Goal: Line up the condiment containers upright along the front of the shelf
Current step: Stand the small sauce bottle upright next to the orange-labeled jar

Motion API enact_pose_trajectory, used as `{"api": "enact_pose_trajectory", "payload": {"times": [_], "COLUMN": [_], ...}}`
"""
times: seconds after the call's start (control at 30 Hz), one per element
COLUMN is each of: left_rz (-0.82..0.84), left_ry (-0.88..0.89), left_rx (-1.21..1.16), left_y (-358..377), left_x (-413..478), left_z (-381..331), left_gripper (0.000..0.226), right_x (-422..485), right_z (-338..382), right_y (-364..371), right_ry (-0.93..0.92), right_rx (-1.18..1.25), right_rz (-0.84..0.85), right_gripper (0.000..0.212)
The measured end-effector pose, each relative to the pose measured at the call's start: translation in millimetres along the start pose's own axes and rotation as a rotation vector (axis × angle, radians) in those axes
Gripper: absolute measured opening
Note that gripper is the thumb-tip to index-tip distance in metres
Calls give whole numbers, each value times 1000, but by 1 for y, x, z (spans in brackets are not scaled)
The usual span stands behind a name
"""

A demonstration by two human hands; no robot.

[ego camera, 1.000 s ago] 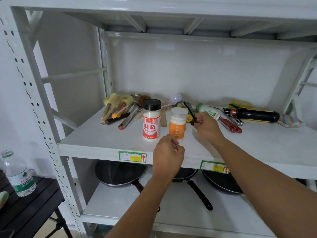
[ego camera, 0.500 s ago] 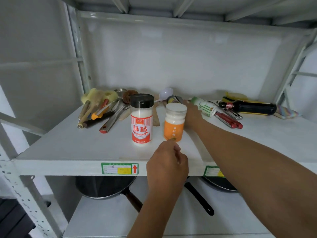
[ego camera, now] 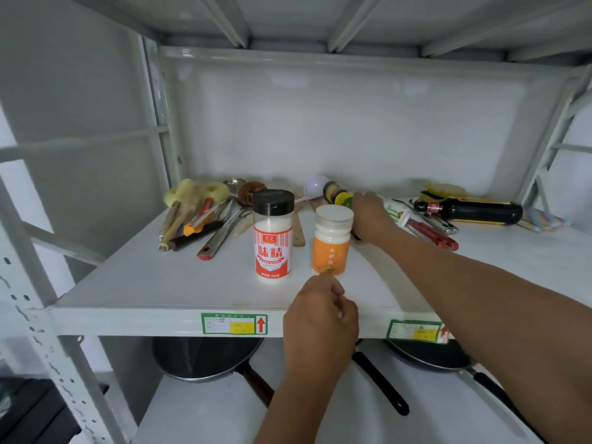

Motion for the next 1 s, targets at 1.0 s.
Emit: {"api": "enact_pose_trajectory", "payload": {"times": [1.0], "left_rz": [262], "left_ry": [113], "left_rx": [-74], "left_y": [55], "left_x": [17], "left_z": [-54], "left_gripper": [35], "right_x": [-87], "right_z": [-74], "right_y": [-149], "right_ry": [-182], "right_rx": [222], "right_rz": [196], "right_gripper": [23]}}
Point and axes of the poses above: each hand's wrist, its own x-axis towards the middle knuckle, its own y-axis out of the palm, z = x × y, the point moved 8 cm from there along x, towards the middle knuckle, and after that the axes turned 9 degrees about y, right-handed, at the moved point
